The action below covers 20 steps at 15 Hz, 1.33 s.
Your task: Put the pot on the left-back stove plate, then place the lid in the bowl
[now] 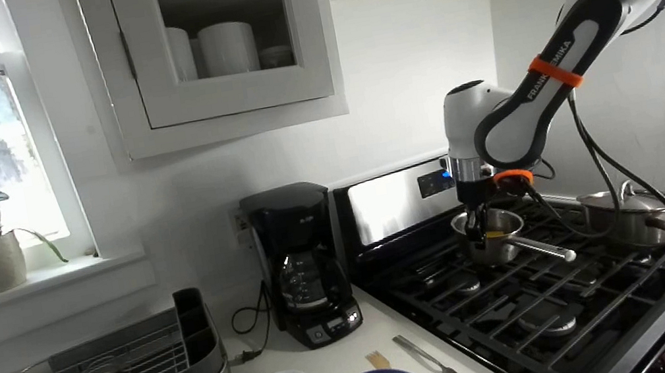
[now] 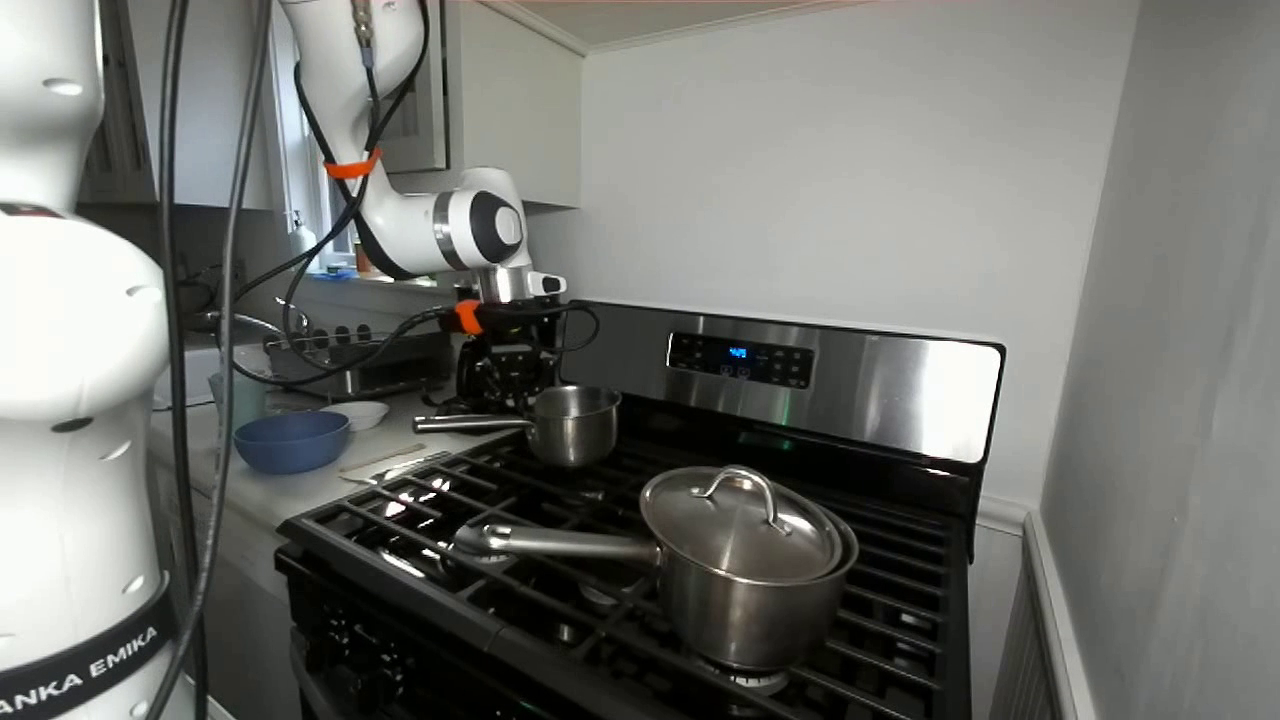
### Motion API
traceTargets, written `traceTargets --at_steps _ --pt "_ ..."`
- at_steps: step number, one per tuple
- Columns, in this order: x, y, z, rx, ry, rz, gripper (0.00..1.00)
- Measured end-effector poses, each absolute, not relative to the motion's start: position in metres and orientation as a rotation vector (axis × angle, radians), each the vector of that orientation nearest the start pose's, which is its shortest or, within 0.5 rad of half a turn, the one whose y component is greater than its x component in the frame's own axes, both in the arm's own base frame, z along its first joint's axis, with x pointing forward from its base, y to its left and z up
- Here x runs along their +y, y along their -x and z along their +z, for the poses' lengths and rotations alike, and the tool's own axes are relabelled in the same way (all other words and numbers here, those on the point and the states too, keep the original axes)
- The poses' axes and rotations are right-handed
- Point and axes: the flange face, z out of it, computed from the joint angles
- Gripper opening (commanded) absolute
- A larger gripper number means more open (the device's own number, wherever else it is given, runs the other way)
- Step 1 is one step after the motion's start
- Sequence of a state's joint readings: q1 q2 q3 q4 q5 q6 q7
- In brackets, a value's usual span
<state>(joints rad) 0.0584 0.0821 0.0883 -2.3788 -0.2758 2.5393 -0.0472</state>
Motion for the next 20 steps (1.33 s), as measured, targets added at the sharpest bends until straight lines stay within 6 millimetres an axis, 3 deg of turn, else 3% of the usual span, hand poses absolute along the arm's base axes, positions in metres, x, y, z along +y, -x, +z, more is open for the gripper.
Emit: traceTargets --at_steps 8,16,20 --pt "0.088 -0.519 0.282 -1.152 3.026 -0.123 0.02" --pt "0.069 -0.53 0.277 -1.3 2.973 -0.051 0.02" --pt "0.069 -0.539 0.272 -1.348 2.949 -0.048 0.02"
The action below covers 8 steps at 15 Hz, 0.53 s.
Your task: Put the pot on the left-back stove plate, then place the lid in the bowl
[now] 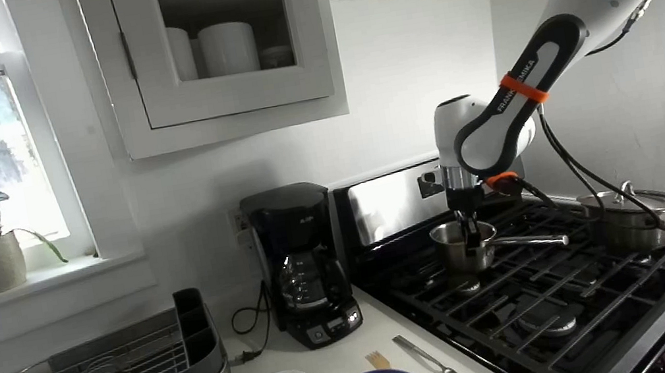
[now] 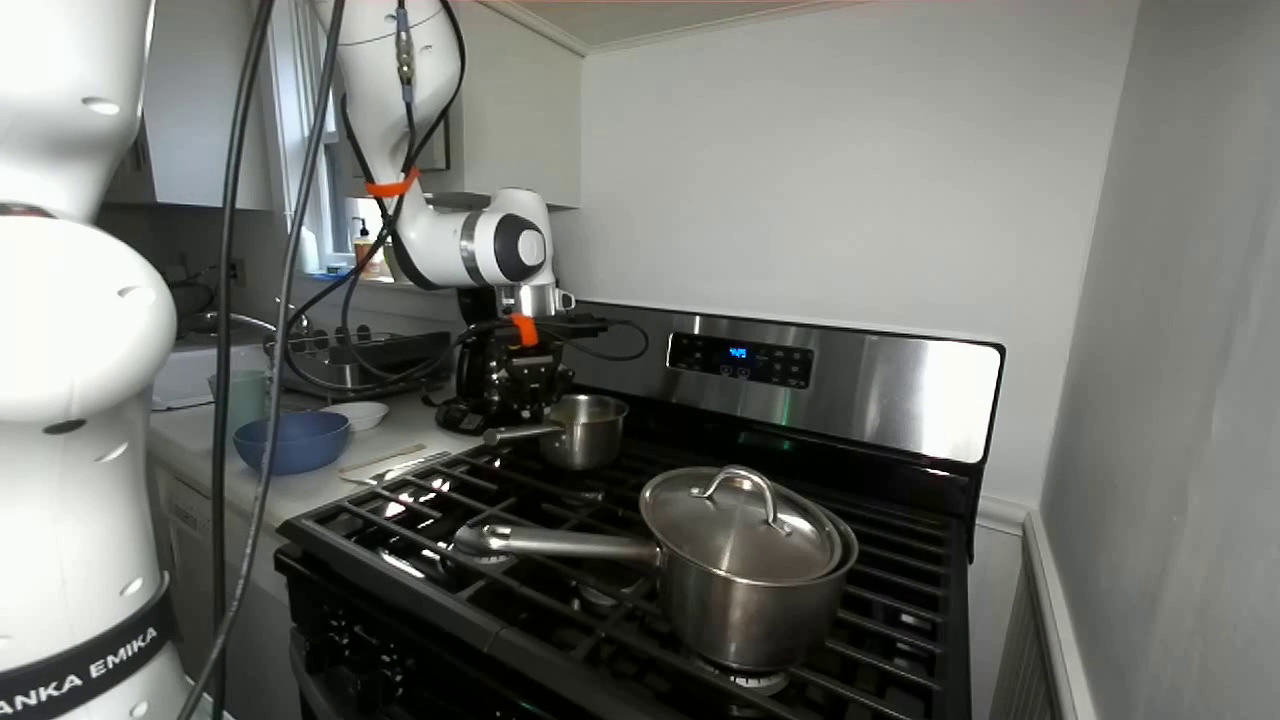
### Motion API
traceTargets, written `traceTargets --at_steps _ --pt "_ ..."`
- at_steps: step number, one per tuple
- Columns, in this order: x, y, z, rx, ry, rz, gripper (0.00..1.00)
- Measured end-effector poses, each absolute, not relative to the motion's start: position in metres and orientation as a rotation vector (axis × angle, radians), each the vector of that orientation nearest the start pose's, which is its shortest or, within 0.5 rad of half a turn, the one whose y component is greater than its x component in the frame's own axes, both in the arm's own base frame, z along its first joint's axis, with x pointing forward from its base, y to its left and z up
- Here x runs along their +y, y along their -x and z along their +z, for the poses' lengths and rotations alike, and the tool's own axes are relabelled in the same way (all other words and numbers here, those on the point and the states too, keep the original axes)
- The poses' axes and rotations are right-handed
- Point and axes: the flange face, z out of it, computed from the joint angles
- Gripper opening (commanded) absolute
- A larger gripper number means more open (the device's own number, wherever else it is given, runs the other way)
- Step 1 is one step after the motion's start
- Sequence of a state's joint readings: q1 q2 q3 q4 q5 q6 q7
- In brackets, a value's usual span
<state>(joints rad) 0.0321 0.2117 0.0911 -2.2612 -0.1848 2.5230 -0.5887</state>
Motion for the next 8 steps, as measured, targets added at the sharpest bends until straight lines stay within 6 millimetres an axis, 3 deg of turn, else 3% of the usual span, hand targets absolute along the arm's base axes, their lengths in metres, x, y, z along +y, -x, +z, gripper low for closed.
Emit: traceTargets --at_steps 7,8 --pt "0.07 -0.546 0.255 -1.374 2.926 -0.013 0.02" --pt "0.07 -0.547 0.256 -1.378 2.925 -0.015 0.32"
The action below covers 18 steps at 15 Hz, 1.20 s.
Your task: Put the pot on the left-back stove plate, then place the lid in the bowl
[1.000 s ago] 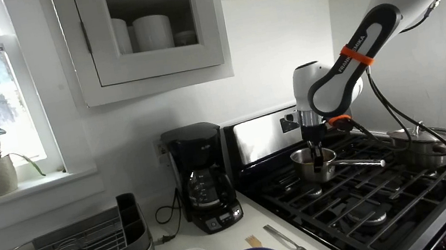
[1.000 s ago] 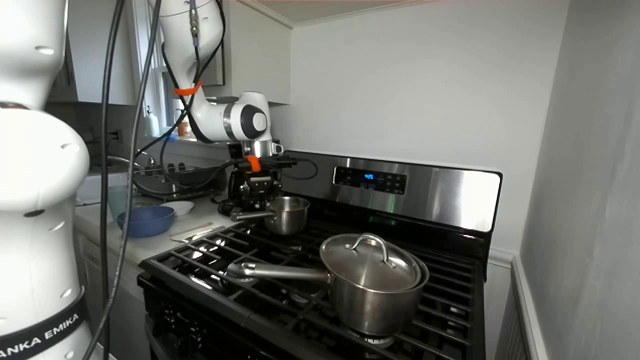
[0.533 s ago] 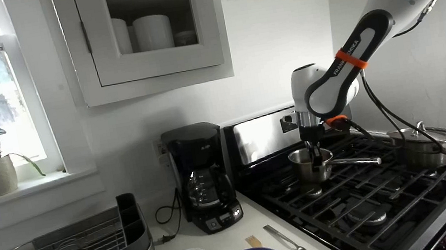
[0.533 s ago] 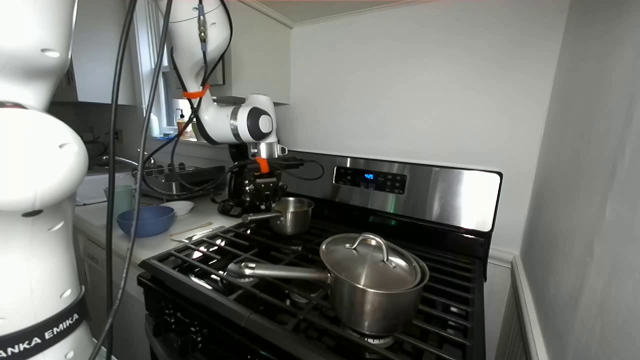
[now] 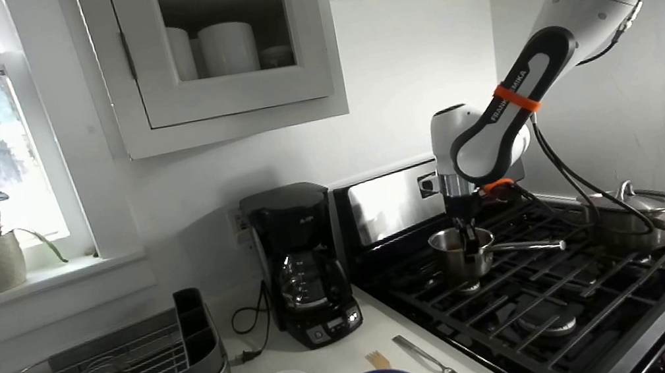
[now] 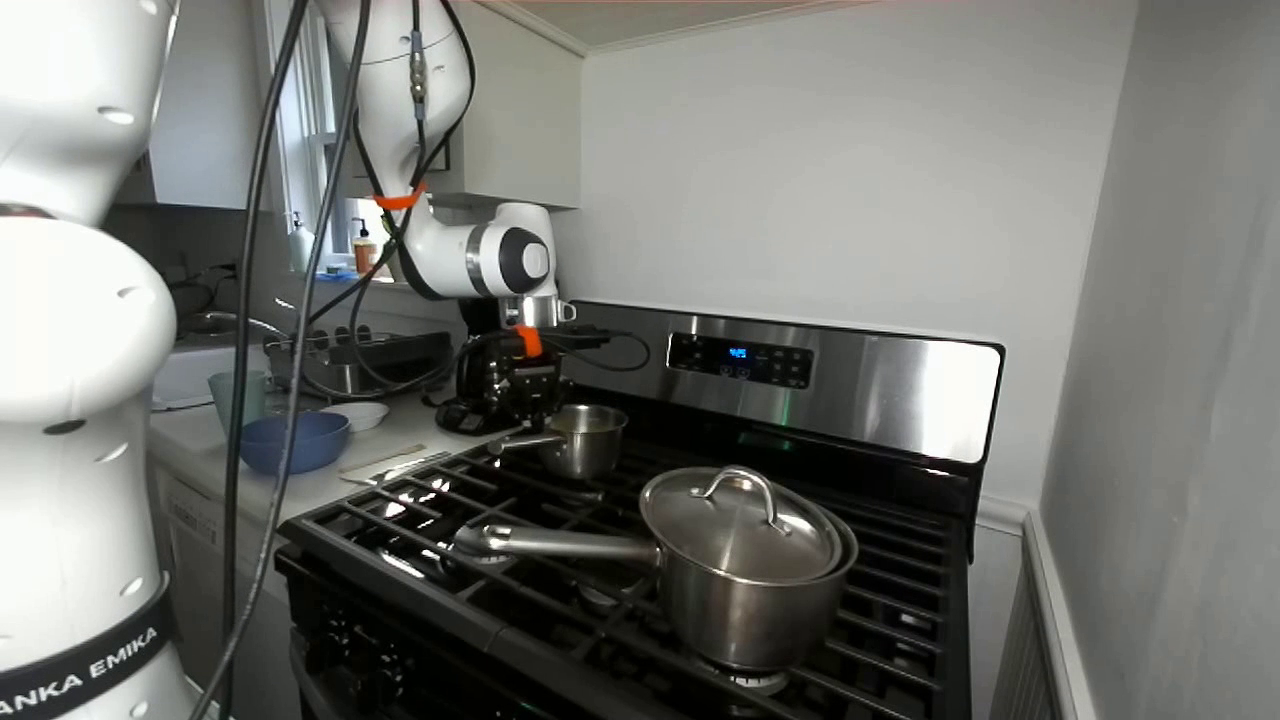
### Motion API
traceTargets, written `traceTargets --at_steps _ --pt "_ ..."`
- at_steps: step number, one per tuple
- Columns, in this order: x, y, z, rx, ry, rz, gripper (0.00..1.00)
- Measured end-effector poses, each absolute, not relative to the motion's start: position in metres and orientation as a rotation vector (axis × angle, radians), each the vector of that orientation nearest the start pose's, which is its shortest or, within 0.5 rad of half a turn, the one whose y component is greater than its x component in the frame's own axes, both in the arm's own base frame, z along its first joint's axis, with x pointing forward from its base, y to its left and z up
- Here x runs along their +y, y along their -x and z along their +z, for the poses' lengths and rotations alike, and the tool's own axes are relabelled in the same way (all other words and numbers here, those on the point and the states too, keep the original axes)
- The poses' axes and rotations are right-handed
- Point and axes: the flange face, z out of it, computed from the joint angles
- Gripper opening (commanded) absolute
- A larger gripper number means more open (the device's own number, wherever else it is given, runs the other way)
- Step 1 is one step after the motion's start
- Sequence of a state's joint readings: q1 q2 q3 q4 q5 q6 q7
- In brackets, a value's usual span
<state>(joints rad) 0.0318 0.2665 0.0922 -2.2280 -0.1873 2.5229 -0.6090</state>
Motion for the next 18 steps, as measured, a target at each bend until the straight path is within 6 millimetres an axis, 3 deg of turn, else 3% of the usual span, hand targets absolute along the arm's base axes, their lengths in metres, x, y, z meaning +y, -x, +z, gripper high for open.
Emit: traceTargets --at_steps 2,5,11,18 --pt "0.07 -0.548 0.256 -1.386 2.921 -0.011 0.4" --pt "0.073 -0.552 0.262 -1.404 2.914 -0.013 0.6" --pt "0.096 -0.554 0.302 -1.425 2.837 -0.117 0.99" --pt "0.142 -0.539 0.342 -1.335 2.704 -0.213 1.0"
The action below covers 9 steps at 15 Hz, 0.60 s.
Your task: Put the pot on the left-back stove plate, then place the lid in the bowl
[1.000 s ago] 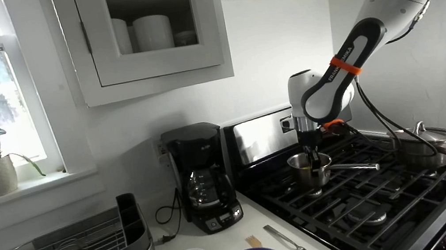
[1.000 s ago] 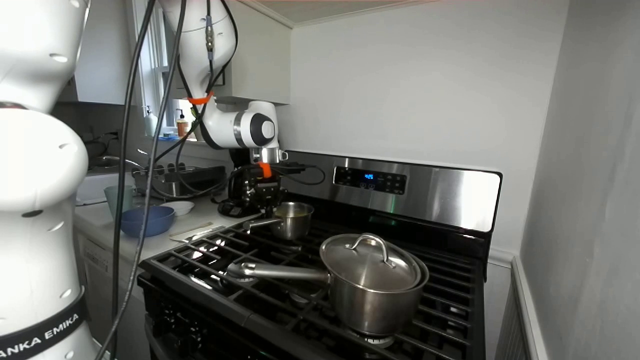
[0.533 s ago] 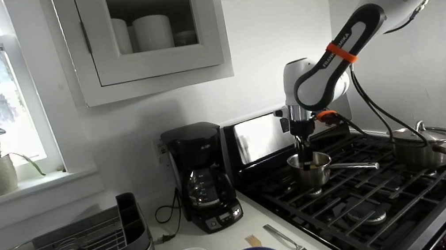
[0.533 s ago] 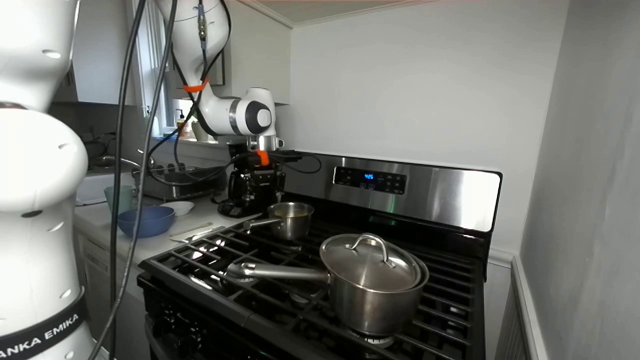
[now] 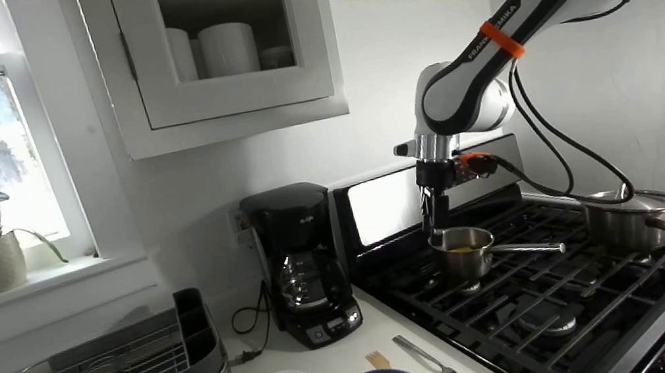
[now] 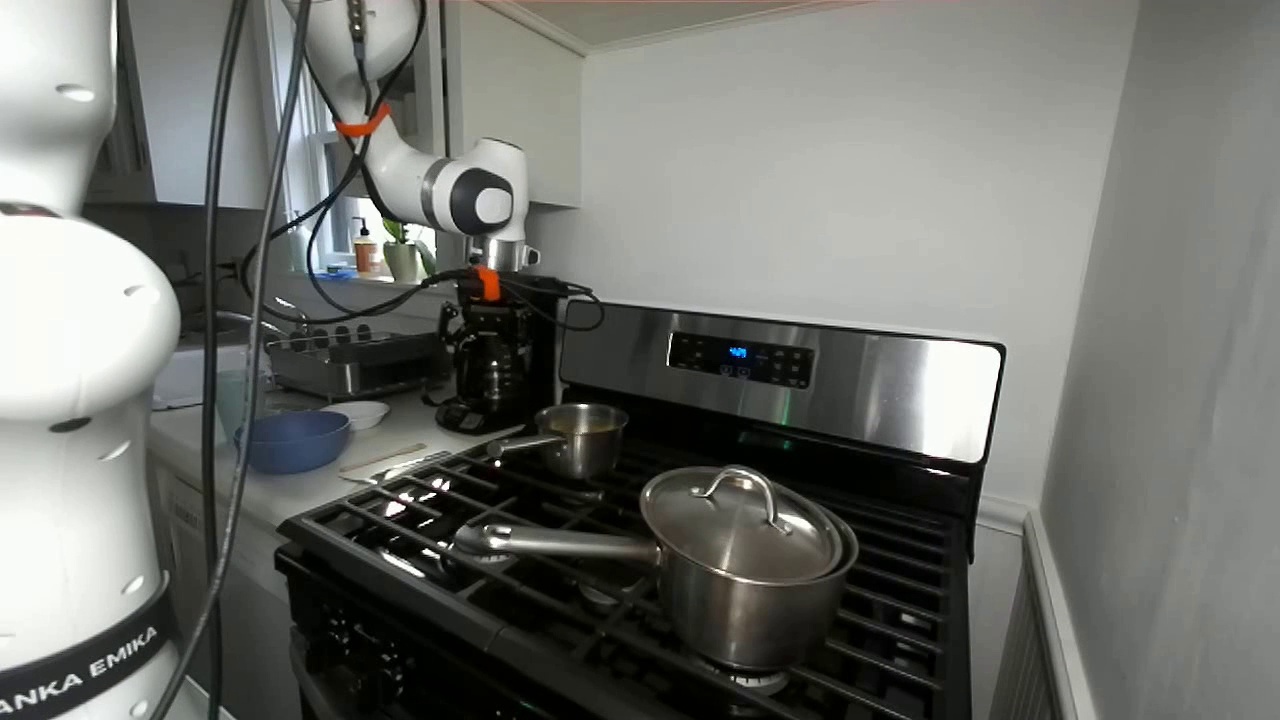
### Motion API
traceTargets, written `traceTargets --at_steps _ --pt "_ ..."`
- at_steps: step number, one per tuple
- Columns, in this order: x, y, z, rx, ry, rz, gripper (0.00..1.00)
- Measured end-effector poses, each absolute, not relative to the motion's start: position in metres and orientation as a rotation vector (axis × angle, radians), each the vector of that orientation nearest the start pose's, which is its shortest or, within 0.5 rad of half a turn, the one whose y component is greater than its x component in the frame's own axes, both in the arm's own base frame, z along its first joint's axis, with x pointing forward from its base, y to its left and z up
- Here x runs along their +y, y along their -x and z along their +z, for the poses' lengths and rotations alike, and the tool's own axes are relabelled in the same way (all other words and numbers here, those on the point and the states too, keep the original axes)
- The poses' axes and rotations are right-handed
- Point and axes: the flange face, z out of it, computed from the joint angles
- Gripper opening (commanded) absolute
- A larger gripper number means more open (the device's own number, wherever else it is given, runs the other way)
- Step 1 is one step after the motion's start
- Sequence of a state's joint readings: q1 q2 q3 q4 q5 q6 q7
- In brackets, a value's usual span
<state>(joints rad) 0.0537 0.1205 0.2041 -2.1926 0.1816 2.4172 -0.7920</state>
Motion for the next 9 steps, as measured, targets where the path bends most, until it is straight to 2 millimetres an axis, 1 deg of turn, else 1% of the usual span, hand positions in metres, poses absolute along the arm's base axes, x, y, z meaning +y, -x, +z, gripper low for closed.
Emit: traceTargets --at_steps 2,5,9 --pt "0.15 -0.539 0.346 -1.24 2.746 -0.249 1.0" --pt "0.162 -0.539 0.346 -1.056 2.819 -0.294 1.0" --pt "0.163 -0.539 0.344 -1.049 2.82 -0.29 1.0"
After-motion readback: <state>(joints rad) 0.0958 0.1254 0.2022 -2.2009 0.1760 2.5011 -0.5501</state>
